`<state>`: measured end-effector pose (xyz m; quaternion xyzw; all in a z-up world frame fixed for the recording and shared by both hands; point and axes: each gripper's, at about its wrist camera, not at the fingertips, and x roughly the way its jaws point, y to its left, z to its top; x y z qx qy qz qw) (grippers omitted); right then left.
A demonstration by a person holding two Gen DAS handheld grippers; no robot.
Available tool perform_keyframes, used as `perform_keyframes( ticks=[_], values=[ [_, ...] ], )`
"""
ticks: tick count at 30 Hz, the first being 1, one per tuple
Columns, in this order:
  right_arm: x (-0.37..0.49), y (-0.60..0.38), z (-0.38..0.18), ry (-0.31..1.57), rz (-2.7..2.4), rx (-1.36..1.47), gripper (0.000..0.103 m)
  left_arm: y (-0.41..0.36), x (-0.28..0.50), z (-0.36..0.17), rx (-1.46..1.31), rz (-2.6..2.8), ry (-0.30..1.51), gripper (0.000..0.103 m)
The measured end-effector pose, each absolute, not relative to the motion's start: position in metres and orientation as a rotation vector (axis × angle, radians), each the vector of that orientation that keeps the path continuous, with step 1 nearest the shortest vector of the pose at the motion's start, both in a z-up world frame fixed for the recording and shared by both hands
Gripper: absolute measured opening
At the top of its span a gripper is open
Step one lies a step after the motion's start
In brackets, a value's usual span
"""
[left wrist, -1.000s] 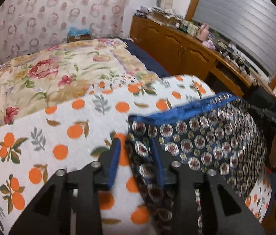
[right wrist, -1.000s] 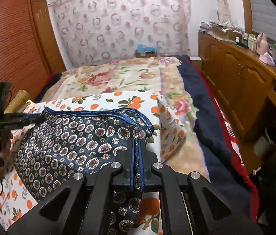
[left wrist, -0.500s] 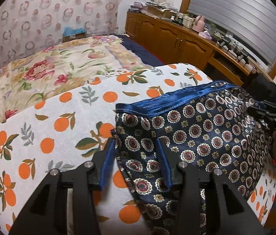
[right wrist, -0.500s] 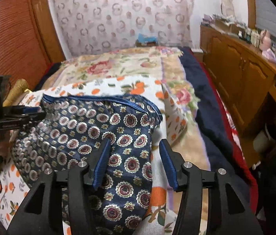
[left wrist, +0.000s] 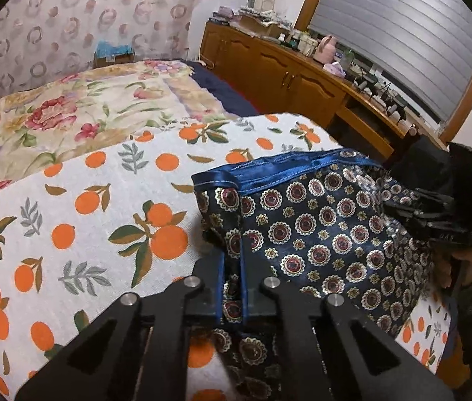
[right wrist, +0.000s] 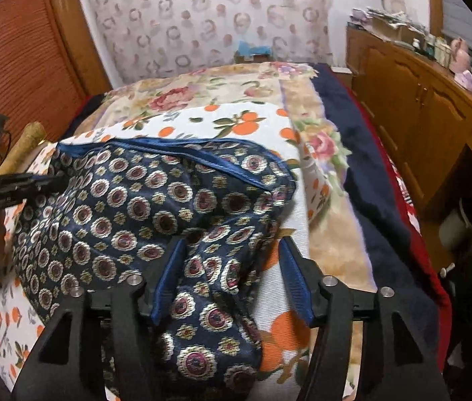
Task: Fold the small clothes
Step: 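Close both grippers on the bundle's piped edge and lift it, then carry the lifted bundle with both grippers toward the yellow plush toy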
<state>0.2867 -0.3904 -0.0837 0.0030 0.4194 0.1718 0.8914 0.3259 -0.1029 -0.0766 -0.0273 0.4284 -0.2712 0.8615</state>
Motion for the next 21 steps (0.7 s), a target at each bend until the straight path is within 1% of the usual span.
perform_keyframes(
  ticks=[1, 2, 3, 6, 11, 21],
  values=[
    [0.286, -0.388, -0.084, 0.873, 0.368, 0.005, 0.047, -0.102, 0.324, -0.074, -0.06, -0.571, 0.889, 0.003],
    [0.286, -0.386, -0.084, 0.876, 0.38, 0.007, 0.04, -0.101, 0.321, -0.07, -0.062, -0.574, 0.878, 0.003],
    [0.285, -0.385, -0.084, 0.881, 0.401, 0.013, 0.03, -0.1, 0.318, -0.066, -0.065, -0.573, 0.864, 0.003],
    [0.282, -0.376, -0.082, 0.874, 0.436, -0.007, 0.016, -0.096, 0.309, -0.055, -0.075, -0.574, 0.834, 0.003],
    [0.274, -0.367, -0.071, 0.824, 0.45, -0.022, 0.012, -0.087, 0.289, -0.035, -0.076, -0.584, 0.783, 0.003],
    [0.268, -0.344, -0.038, 0.697, 0.487, 0.023, 0.01, -0.058, 0.26, -0.003, -0.106, -0.543, 0.68, 0.003]
  ],
)
